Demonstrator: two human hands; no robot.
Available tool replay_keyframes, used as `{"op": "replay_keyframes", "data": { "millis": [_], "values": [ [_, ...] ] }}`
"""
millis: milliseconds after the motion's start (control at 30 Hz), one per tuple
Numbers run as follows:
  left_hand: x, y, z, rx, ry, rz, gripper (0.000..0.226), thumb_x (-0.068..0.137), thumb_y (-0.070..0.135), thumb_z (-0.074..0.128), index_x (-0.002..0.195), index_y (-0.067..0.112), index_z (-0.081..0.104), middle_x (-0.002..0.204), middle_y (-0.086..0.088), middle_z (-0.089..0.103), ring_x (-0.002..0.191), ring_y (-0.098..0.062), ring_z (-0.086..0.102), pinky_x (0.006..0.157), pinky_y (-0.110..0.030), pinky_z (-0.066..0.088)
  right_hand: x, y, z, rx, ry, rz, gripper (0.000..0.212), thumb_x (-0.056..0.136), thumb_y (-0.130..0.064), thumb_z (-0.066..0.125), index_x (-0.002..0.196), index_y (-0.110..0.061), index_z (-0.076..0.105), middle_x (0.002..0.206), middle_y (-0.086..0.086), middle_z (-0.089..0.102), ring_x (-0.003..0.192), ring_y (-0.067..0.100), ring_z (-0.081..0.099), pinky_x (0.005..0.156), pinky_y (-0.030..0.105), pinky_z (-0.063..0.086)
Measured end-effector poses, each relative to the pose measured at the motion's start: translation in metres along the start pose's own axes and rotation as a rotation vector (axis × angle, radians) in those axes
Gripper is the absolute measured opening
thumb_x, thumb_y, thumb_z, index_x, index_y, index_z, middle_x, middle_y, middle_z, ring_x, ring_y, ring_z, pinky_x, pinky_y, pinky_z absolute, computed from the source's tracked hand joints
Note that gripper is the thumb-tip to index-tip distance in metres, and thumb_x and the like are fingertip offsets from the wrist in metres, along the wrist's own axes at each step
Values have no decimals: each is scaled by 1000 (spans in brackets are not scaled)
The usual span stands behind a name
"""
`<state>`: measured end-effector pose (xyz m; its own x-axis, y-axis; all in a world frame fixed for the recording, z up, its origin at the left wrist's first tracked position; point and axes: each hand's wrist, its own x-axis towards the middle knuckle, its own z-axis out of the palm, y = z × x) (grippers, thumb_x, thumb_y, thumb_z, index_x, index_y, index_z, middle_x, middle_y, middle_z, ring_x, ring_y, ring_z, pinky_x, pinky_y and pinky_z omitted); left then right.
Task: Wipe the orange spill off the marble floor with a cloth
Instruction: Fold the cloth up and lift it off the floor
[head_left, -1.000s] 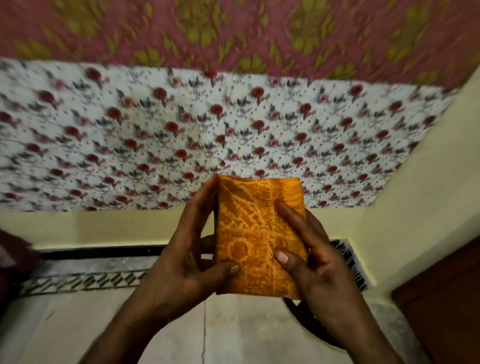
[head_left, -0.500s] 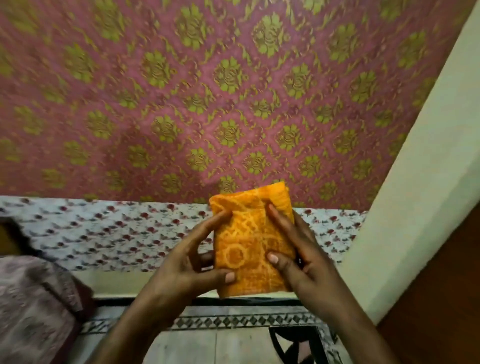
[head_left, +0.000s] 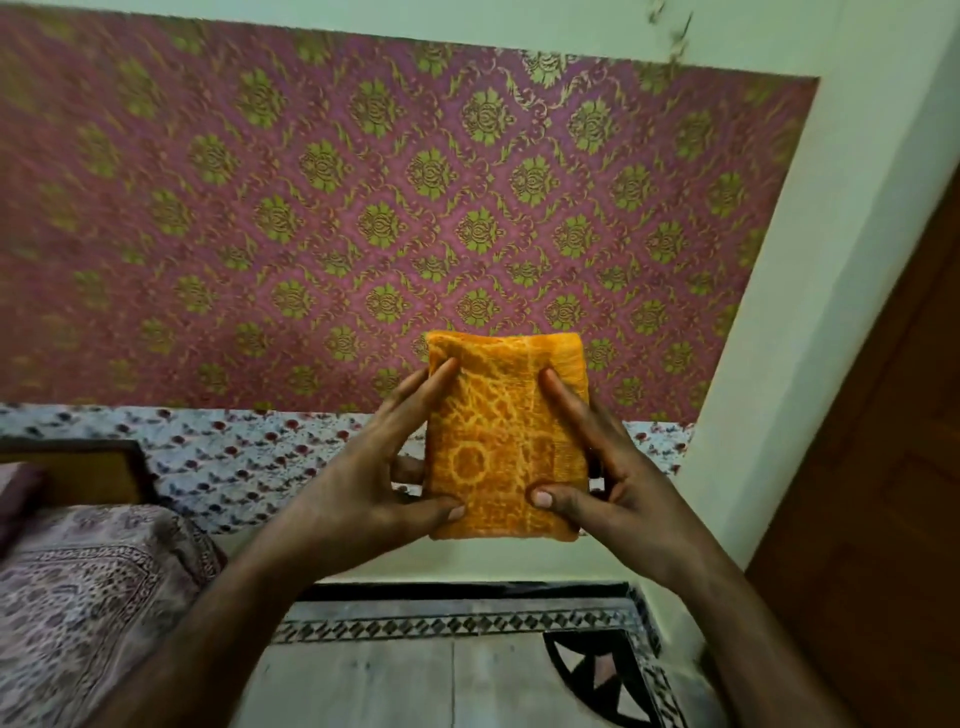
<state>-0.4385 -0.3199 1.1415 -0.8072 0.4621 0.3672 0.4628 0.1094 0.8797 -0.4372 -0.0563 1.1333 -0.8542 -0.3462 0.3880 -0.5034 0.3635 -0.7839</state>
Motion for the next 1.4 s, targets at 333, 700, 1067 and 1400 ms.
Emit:
{"op": "replay_keyframes", "data": {
  "millis": [333,700,1067,1400],
  "values": [
    [-171,72,19,52,-58,39,108,76,12,80,156,46,16,163,27,5,116,-26,68,78,-47,63,-143,-104,62,-9,-62,-62,86,91,-30,71,156,-54,21,169,-23,9,153,-1,17,116,30,37],
    [-265,142,62,138,-49,87,108,79,6,79,151,53,13,163,28,1,143,-14,41,90,-36,60,-252,-188,76,-41,-6,-27,84,91,-30,70,153,-61,22,162,-32,16,147,-3,29,103,46,55],
    [-342,193,134,180,15,48,109,77,3,80,154,46,14,164,23,8,130,-13,55,81,-35,63,-351,-220,67,-145,-7,-93,88,95,-21,71,153,-61,18,161,-37,7,150,-8,19,104,14,44],
    [-426,246,217,221,37,63,107,74,18,78,155,41,12,167,15,6,144,-15,41,88,-34,61,-466,-262,47,-199,-61,-112,87,96,-13,70,160,-36,17,164,-22,10,134,-31,15,93,2,41]
  ]
}}
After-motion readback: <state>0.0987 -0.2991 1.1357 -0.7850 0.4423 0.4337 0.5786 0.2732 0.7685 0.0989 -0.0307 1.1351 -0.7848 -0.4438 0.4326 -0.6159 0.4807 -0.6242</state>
